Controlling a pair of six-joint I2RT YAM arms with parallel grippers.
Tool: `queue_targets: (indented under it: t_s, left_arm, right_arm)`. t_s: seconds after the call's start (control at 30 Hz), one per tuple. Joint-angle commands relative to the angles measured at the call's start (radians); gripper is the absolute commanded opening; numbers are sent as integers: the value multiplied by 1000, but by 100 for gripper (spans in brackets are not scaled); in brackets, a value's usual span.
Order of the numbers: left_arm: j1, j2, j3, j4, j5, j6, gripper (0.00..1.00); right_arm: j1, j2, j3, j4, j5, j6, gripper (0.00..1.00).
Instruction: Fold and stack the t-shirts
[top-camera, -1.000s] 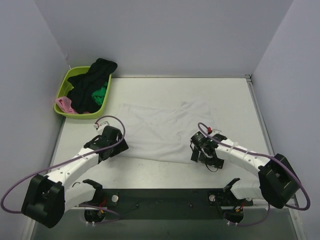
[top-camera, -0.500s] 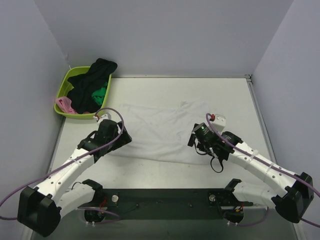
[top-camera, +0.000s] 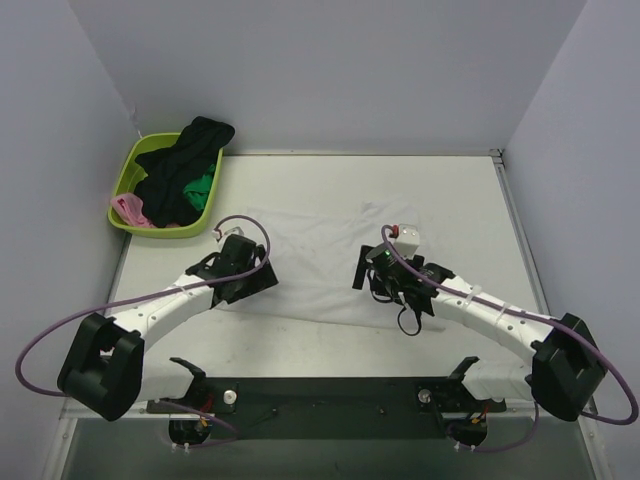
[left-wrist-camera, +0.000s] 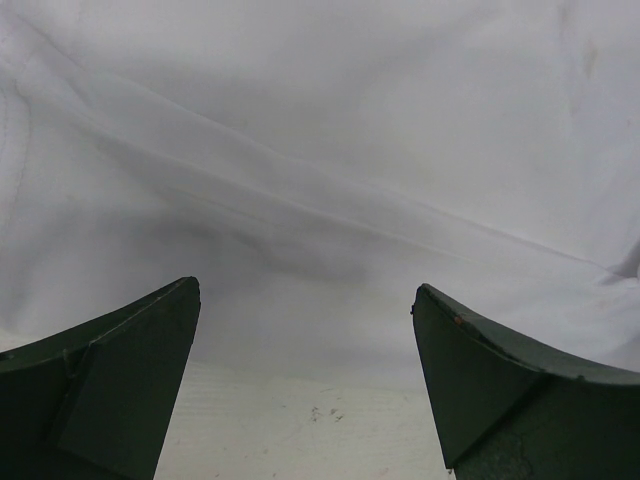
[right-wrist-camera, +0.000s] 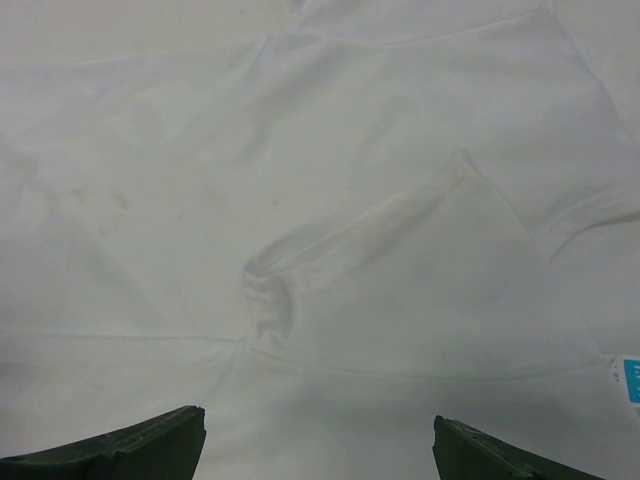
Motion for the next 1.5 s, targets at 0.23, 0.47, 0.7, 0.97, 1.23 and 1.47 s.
queue_targets:
  t_s: [0.23,0.47,0.7,0.97,1.23,1.47]
  left_arm:
    - [-4,41,-31,103,-14,11,97]
    - [-7,20,-92,94,-21,11,98]
    - [-29,-22,-155,63,-30,2,97]
    - [-144,-141,-247,-20,-86,-98,98]
    - [-260,-301,-292,-165,-142,-242,97]
    - [-360,-384,-306,-267,-187,-354,97]
  right_arm:
    - [0,88,-124,163,-54,10,100]
    - [-3,109,-187,202,-73,18,100]
    - [-3,91,-241,196,-94,16,100]
    - [3,73,-262,122,-123,1,100]
    - [46,-96,-376,45,-112,77,100]
    - [139,-217,-405,-85,-73,188,100]
